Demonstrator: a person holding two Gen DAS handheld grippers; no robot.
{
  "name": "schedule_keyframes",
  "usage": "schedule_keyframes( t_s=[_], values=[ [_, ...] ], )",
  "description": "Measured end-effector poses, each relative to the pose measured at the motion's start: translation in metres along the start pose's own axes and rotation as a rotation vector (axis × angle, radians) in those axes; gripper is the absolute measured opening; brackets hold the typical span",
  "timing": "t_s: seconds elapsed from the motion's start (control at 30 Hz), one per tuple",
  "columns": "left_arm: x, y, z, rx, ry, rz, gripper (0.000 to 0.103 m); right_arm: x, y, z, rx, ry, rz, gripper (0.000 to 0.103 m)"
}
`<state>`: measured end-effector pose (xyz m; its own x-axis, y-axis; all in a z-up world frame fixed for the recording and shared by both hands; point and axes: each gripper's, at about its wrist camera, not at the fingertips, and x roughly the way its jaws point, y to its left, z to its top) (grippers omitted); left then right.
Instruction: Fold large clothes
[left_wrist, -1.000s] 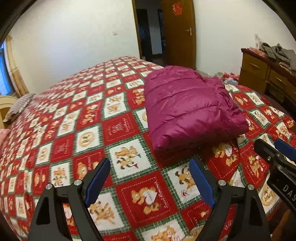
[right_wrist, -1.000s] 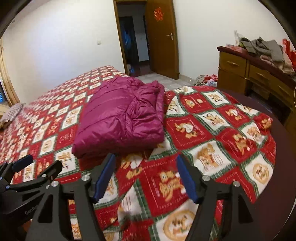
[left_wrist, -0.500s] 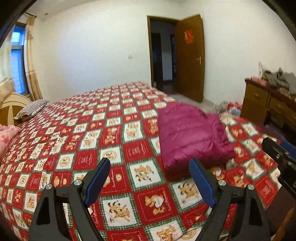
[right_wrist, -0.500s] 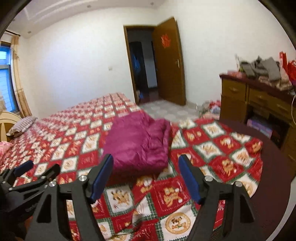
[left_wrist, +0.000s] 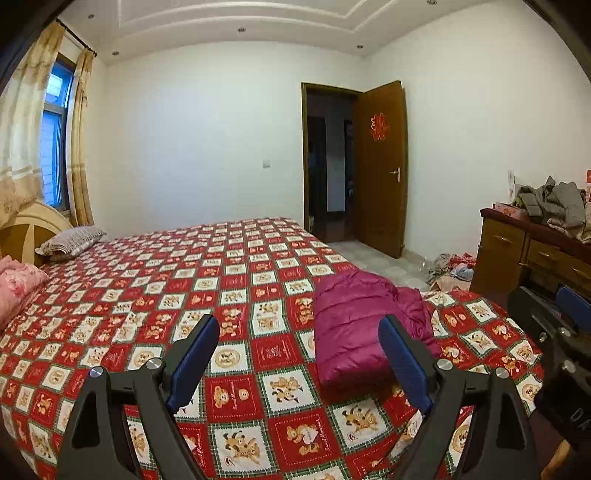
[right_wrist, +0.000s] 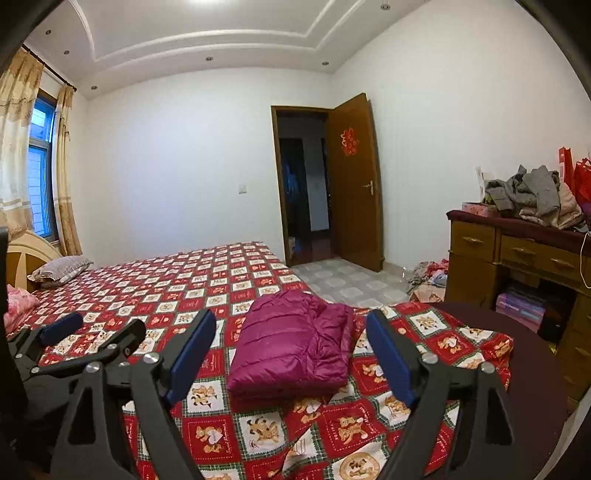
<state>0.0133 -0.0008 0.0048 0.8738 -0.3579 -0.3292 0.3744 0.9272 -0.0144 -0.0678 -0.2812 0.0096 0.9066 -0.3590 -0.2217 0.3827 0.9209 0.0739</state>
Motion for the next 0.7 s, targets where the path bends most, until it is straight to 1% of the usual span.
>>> schedule_keyframes(
  t_s=[0.27, 0.7],
  values=[
    [-0.0034, -0.0039, 0.0011, 0.014, -0.008, -0.011, 0.090, -0.0022, -0.0082, -0.0001, 0.030, -0.006, -0.005, 0.086],
    [-0.0067, -0.0066, 0.0000, 0.023, -0.017, -0.011, 0.091, -0.0012, -0.0094, -0.0008, 0.033, 0.001, -0.002, 0.086]
  ],
)
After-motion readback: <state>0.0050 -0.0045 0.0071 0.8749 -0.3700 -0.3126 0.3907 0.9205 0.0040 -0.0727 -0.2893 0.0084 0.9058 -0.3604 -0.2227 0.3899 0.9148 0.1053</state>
